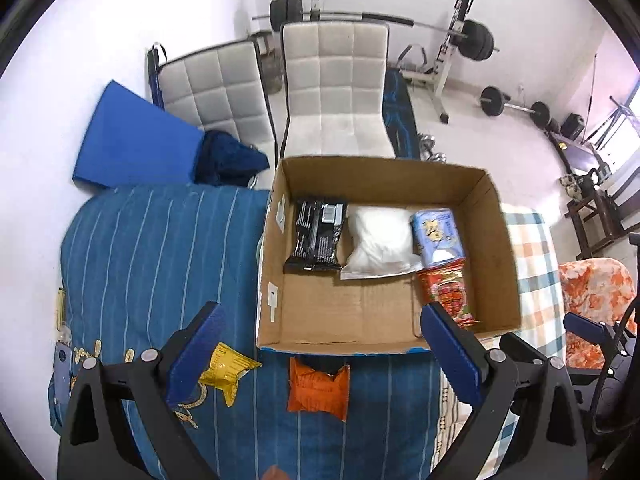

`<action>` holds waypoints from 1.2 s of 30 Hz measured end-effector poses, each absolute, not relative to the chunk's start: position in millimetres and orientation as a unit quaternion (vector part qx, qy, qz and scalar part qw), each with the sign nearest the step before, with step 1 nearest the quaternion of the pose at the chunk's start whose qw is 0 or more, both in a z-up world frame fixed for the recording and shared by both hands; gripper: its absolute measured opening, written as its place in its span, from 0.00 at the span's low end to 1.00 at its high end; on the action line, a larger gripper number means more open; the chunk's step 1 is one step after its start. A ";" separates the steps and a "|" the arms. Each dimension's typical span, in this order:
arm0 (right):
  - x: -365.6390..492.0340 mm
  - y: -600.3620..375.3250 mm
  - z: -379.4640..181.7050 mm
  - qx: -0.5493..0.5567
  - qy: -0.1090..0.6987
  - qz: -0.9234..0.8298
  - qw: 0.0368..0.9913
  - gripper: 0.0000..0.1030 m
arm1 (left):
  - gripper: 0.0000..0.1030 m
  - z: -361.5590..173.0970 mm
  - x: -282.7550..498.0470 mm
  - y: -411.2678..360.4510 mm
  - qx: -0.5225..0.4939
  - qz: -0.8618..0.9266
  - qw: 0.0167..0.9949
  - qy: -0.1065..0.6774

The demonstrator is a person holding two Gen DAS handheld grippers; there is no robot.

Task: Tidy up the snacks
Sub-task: 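Grasp the yellow pack with the left gripper while the right grasps the orange pack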

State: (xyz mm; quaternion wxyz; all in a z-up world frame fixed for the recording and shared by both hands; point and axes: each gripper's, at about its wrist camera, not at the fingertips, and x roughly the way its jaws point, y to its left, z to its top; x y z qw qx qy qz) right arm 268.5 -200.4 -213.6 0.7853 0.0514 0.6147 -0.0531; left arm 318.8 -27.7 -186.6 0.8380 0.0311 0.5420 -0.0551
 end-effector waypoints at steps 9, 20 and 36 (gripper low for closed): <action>238.3 -207.3 -169.7 0.062 0.581 -0.061 0.809 0.96 | 0.97 -156.2 290.8 -31.0 0.032 -0.066 0.857 0.509; 220.9 -196.9 -166.2 0.076 0.582 -0.066 0.807 0.96 | 0.97 -170.3 277.9 -14.7 0.023 -0.063 0.850 0.522; 239.8 -44.4 -344.5 -0.001 0.696 0.059 0.716 0.96 | 0.97 -271.9 253.0 143.7 0.020 0.069 0.784 0.616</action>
